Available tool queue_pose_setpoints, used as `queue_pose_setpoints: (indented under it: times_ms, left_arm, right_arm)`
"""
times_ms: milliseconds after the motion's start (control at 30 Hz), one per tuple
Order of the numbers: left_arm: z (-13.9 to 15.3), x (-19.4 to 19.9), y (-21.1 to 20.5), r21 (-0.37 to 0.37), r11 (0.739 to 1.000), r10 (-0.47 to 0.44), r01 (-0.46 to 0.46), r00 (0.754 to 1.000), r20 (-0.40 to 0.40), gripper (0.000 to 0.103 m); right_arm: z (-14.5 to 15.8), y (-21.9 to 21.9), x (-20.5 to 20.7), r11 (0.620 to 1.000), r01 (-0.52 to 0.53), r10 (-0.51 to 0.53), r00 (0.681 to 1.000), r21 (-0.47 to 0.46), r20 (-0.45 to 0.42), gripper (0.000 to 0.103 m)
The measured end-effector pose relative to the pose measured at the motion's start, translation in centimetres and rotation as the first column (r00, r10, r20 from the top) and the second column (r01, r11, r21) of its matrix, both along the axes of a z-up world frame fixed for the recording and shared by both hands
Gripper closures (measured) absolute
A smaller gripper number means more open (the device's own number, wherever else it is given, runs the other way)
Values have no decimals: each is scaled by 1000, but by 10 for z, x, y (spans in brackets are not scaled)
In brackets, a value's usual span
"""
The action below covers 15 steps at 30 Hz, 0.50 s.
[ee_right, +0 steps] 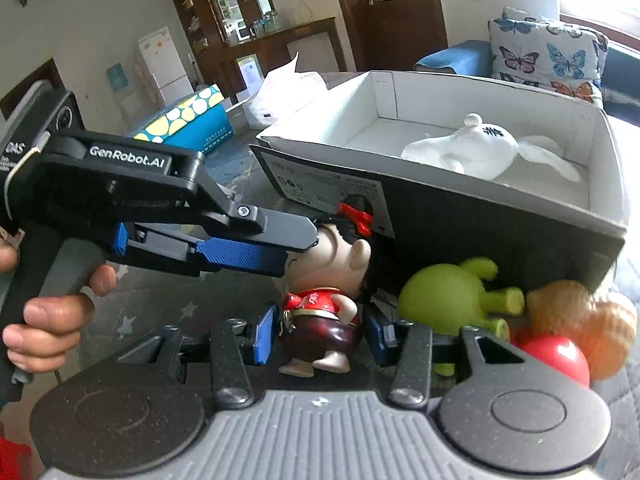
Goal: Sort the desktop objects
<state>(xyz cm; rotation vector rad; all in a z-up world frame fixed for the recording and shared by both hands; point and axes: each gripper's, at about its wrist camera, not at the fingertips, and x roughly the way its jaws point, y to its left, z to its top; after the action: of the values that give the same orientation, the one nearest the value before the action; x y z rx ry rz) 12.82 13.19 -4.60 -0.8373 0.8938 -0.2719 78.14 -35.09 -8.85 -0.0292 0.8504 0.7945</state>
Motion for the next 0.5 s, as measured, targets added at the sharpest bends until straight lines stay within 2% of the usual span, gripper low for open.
queue_pose_setpoints:
  times_ms: [133, 500]
  left_arm:
    - [-2, -6, -8, -7, 1000, 25, -25, 1000, 3, 61]
    - [9, -24, -35, 117, 993, -33, 27, 998, 51, 60]
  right_arm:
    - [-1, -4, -4, 1000, 9, -8, 1000, 20, -11, 58]
    - [-3, -14, -16, 1000, 15, -15, 1000, 15, -2, 59]
